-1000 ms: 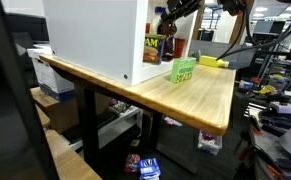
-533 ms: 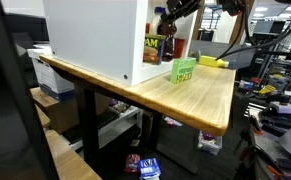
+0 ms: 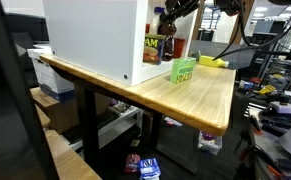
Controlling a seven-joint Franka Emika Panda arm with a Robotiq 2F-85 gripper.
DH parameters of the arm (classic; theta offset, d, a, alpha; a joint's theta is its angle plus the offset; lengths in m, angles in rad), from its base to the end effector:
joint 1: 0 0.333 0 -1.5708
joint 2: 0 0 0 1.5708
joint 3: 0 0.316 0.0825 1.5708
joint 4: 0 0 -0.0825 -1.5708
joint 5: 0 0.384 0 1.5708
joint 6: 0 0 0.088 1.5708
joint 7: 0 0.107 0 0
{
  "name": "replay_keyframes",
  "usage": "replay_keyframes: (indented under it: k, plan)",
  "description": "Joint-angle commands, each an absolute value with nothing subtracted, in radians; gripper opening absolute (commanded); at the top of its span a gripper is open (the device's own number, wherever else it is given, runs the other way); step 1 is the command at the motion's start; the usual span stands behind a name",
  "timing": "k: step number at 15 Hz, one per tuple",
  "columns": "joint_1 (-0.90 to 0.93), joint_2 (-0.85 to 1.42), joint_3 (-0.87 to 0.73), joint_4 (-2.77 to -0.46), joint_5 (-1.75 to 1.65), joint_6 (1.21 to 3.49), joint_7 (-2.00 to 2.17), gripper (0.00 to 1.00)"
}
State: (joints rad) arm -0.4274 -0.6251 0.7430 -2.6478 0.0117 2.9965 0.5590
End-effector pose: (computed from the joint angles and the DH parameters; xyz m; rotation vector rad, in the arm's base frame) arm 0.4047 0.1543 0.4866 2.7810 -0.2425 1.3607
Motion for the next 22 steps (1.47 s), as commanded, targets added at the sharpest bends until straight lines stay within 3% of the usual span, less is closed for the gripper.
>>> replay_keyframes:
  k: [1, 6, 10, 22]
  plan:
    - [-0.431, -0.621, 0.742, -2.637, 0.008, 3.014, 0.568, 0.78]
    - [-0.408, -0.632, 0.713, -2.639, 0.011, 3.004, 0.553, 0.99]
    - [-0.34, -0.621, 0.638, -2.639, 0.008, 2.953, 0.494, 1.0]
    - [0.208, -0.705, 0.022, -2.653, 0.073, 2.498, -0.064, 1.0]
